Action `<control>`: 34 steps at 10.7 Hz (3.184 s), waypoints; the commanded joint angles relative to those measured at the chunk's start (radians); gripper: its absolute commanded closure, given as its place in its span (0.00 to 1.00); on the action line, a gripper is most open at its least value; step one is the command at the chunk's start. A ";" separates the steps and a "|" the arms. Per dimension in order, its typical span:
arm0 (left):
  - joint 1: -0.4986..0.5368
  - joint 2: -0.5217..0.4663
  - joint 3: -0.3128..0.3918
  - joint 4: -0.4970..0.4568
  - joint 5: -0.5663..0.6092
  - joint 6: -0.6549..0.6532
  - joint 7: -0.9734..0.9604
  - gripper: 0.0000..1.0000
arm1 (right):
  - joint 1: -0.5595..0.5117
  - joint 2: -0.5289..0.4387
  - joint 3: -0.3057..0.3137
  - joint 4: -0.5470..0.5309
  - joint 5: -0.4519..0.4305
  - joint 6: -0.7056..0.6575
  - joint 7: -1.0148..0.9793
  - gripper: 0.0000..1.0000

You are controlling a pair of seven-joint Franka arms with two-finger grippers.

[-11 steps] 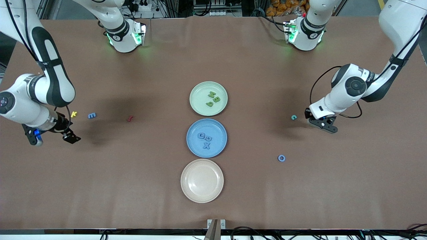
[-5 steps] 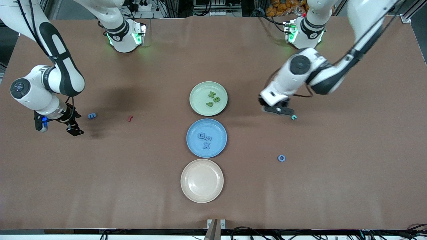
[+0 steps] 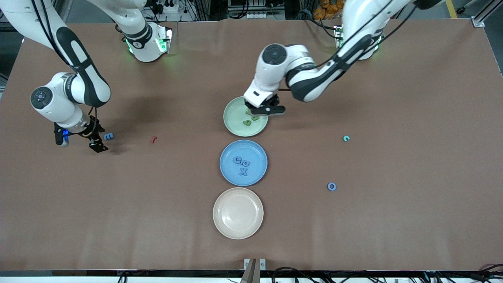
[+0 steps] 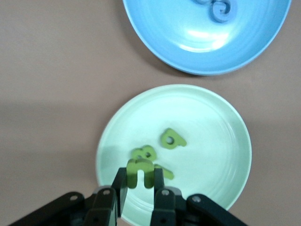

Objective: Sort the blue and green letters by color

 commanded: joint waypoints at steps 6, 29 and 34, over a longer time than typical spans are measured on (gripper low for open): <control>-0.273 0.093 0.224 0.232 -0.034 -0.039 -0.134 0.00 | -0.048 -0.033 0.015 -0.133 -0.020 0.144 0.004 0.42; 0.192 -0.472 0.684 0.453 -0.548 -0.720 1.243 0.00 | 0.520 0.149 0.167 0.580 -0.070 -0.414 -0.364 1.00; 0.192 -0.541 0.692 0.444 -0.507 -0.759 1.227 0.00 | 0.711 0.389 0.165 0.841 -0.078 -0.405 -0.347 1.00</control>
